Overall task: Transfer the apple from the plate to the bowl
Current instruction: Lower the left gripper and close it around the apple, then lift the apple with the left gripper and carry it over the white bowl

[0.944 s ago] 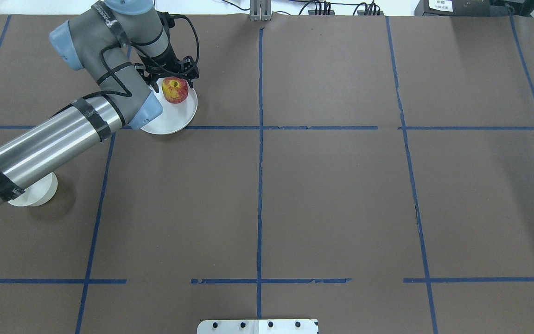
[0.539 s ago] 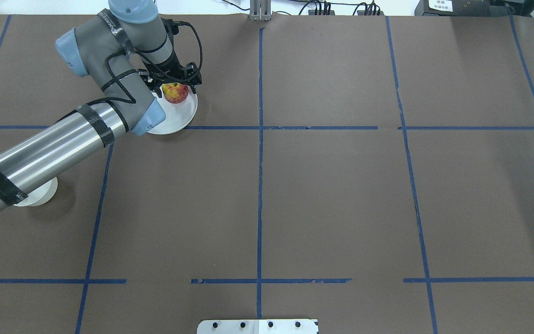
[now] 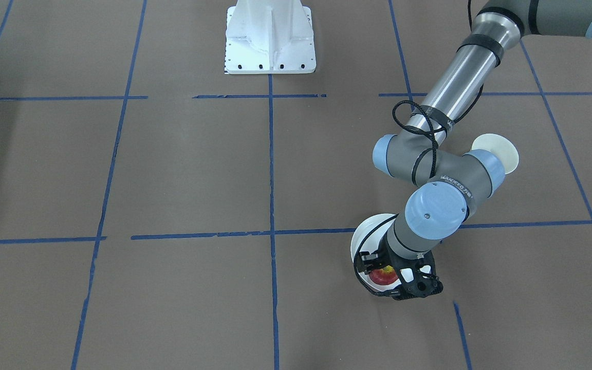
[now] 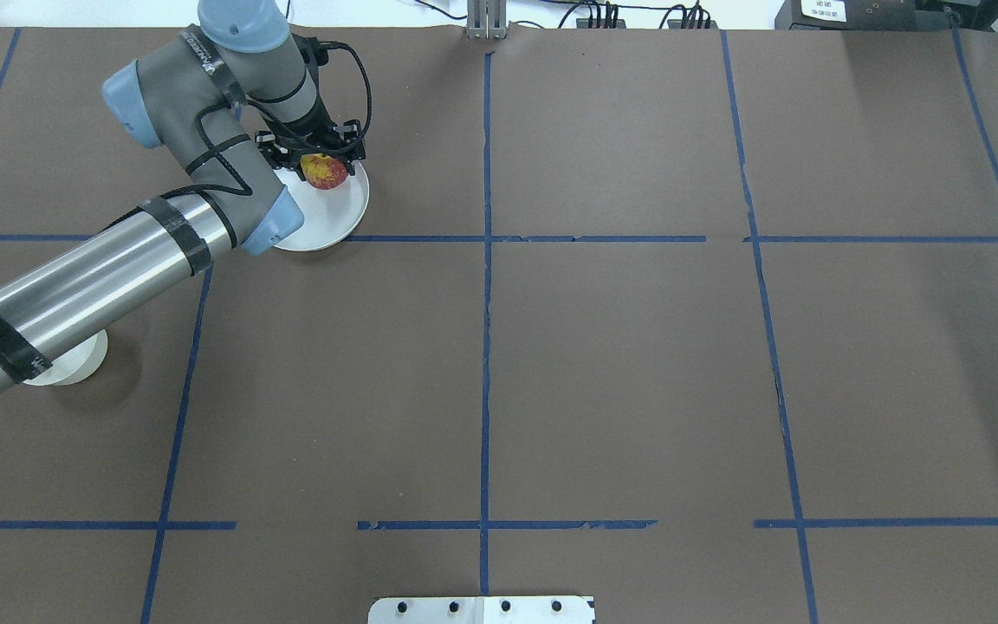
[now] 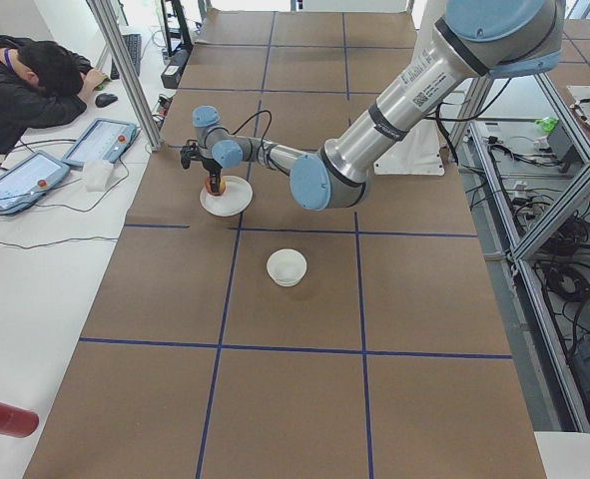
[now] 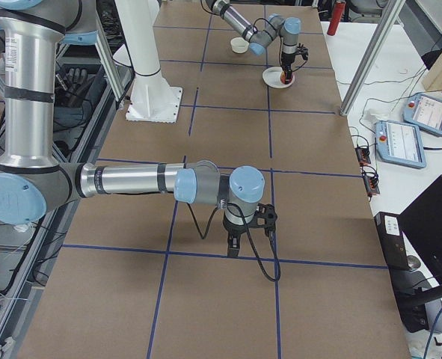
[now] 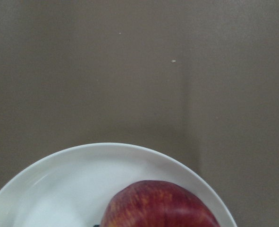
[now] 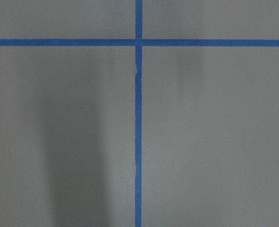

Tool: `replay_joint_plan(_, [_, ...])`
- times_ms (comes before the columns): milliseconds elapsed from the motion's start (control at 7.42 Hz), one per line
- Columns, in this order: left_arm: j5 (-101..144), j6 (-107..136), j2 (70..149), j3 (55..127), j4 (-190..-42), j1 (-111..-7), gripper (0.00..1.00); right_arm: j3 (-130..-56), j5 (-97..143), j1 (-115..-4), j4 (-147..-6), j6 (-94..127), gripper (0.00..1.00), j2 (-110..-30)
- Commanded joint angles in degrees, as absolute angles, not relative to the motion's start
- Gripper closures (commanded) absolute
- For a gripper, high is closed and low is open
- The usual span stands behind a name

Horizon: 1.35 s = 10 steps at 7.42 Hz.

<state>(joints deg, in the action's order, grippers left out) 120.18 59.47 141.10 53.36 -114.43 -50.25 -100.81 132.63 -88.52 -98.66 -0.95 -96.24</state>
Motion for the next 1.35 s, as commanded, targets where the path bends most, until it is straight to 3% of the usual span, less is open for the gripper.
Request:
replay_joint_plan(0, [120.50, 58.89, 138.10, 61.29, -110.34, -52.46, 1.00, -100.81, 132.63, -88.51, -98.61, -0.97, 0.00, -96.24])
replay_joint_plan(539, [120.41, 58.71, 112.21, 95.64, -105.12, -52.91, 1.00, -100.81, 132.63, -88.51, -98.61, -0.88, 0.00, -96.24])
replay_joint_plan(944, [119.45, 58.53, 94.80, 108.34, -107.39, -52.47, 1.00, -100.81, 132.63, -88.51, -98.61, -0.97, 0.00, -96.24])
replay_joint_plan(1213, [114.80, 59.15, 85.39, 108.11, -118.49, -51.94, 1.00, -100.81, 132.63, -88.51, -98.61, -0.88, 0.00, -96.24])
